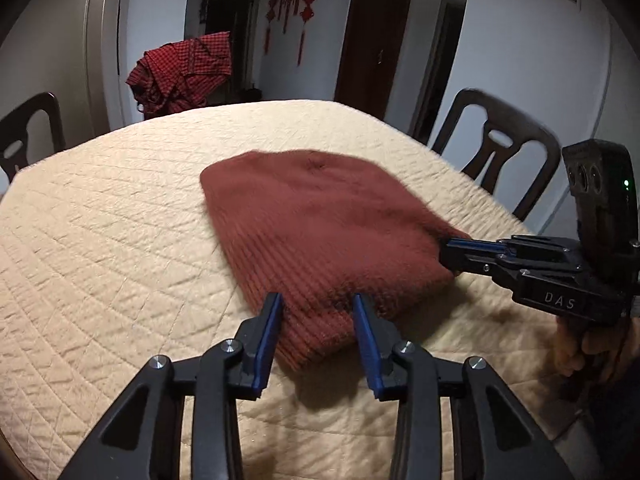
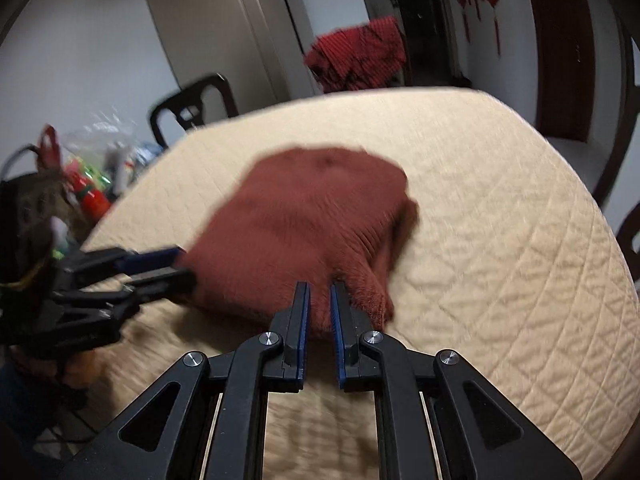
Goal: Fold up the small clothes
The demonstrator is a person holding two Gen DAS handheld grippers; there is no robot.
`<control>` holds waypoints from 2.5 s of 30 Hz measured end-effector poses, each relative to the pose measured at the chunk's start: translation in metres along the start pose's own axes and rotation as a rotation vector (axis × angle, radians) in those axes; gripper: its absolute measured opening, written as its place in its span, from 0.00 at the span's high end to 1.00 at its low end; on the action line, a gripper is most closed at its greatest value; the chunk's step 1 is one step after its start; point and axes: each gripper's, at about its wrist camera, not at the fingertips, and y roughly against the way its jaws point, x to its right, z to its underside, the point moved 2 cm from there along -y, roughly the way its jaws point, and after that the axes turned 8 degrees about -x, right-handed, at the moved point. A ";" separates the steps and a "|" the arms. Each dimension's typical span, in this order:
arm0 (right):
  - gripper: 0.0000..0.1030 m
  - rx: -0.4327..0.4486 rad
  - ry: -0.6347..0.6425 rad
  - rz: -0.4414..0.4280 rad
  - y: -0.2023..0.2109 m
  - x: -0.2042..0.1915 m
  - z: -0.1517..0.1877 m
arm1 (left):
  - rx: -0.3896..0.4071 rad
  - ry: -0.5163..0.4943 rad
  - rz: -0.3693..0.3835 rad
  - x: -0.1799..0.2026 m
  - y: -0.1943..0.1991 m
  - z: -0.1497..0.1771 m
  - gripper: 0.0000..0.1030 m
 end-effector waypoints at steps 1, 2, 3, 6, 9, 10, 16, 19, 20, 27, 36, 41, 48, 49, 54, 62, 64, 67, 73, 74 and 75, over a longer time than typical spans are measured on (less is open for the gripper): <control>0.93 0.000 0.003 0.003 -0.002 0.001 0.002 | 0.004 -0.003 -0.003 0.001 0.000 0.001 0.62; 0.93 0.008 0.008 0.003 -0.002 0.003 0.003 | 0.006 -0.005 -0.006 0.000 0.000 0.000 0.62; 0.93 0.007 0.005 0.007 -0.002 0.003 0.003 | 0.006 -0.003 -0.008 0.000 -0.001 0.001 0.62; 0.93 0.000 0.010 0.020 -0.004 0.004 0.003 | 0.010 -0.006 -0.019 0.000 -0.005 0.003 0.61; 0.93 -0.004 0.004 0.025 -0.004 0.003 0.001 | 0.004 0.017 -0.007 -0.002 -0.002 0.005 0.61; 0.93 0.001 0.003 0.024 -0.001 0.001 0.000 | 0.003 0.025 -0.002 -0.003 0.002 0.005 0.61; 0.91 0.084 -0.020 0.002 0.021 -0.001 -0.007 | 0.035 0.055 -0.003 -0.005 0.016 0.003 0.61; 0.91 0.063 -0.048 0.012 0.012 0.004 -0.008 | 0.016 0.068 -0.010 -0.005 0.009 0.001 0.61; 0.91 0.046 -0.049 0.023 0.006 0.006 -0.007 | -0.002 0.072 -0.011 -0.005 0.003 0.001 0.61; 0.92 0.056 -0.051 0.017 0.015 0.004 -0.008 | -0.002 0.072 -0.048 -0.001 0.003 -0.004 0.60; 0.92 0.058 -0.040 0.027 0.003 0.003 -0.025 | 0.016 0.095 -0.065 -0.003 -0.001 -0.016 0.60; 0.91 0.045 -0.061 0.015 -0.007 0.014 -0.019 | 0.010 0.089 -0.070 0.001 -0.007 -0.015 0.59; 0.91 0.047 -0.055 0.008 -0.007 0.014 -0.018 | 0.015 0.089 -0.078 0.002 -0.009 -0.014 0.59; 0.91 0.046 -0.057 0.004 -0.007 0.015 -0.018 | 0.014 0.091 -0.078 0.002 -0.009 -0.014 0.59; 0.90 0.040 -0.094 -0.036 0.002 0.017 -0.019 | 0.005 0.102 -0.084 0.002 -0.002 -0.014 0.59; 0.83 0.084 -0.066 -0.056 0.035 0.002 -0.004 | 0.005 0.141 -0.099 -0.003 0.018 0.005 0.57; 0.83 0.083 -0.069 -0.064 0.039 0.000 0.004 | -0.005 0.168 -0.093 -0.007 0.019 0.014 0.57; 0.83 0.069 -0.073 -0.058 0.040 0.000 0.011 | -0.009 0.185 -0.094 -0.013 0.021 0.019 0.57; 0.72 0.076 -0.106 -0.030 0.038 0.010 0.002 | 0.028 0.197 -0.084 -0.023 0.023 0.004 0.48; 0.56 0.078 -0.110 -0.031 0.037 0.012 -0.001 | 0.034 0.198 -0.082 -0.025 0.023 0.001 0.47; 0.51 0.079 -0.117 -0.035 0.036 0.014 -0.003 | 0.038 0.199 -0.080 -0.026 0.022 -0.002 0.47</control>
